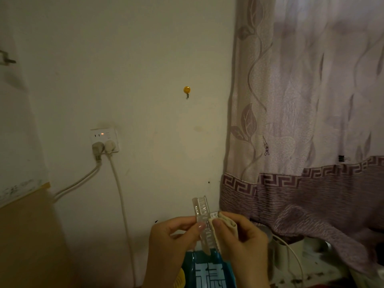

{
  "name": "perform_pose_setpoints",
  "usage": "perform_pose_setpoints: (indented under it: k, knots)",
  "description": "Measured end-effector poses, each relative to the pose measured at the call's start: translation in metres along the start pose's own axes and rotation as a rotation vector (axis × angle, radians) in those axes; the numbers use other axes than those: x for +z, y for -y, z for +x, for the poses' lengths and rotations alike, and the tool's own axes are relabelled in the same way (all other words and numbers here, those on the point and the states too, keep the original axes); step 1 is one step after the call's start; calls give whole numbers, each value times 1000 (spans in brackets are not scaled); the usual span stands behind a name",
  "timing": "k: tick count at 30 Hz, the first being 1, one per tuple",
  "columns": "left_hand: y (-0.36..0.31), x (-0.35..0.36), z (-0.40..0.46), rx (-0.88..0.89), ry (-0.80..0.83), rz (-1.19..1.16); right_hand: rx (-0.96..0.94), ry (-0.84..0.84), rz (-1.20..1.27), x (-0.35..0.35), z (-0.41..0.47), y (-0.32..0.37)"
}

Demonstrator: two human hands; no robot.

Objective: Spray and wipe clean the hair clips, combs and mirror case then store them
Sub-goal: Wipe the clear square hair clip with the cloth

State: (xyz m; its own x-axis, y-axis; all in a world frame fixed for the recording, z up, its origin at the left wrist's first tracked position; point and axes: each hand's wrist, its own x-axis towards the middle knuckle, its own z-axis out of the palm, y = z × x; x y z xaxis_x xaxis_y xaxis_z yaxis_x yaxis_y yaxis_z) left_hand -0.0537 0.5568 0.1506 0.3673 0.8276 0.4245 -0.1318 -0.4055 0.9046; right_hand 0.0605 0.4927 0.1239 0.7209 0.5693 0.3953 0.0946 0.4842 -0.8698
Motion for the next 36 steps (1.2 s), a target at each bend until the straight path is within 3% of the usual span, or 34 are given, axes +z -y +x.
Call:
perform_pose_setpoints:
  k: [6,15,23,32,36]
  knots:
    - [1,-5,1,-33,-9,-30,59,54,16,-3,2,-3]
    - [-2,-11,2,-101,31,-39,213,-42,106,-18,20,0]
    - [4,-8,2,-146,109,-34,284,189,114,-12,14,-9]
    - [4,-15,6,-163,80,-141,388,475,276,-15,12,-14]
    - [5,-15,7,-209,90,-173,359,470,293,-16,11,-16]
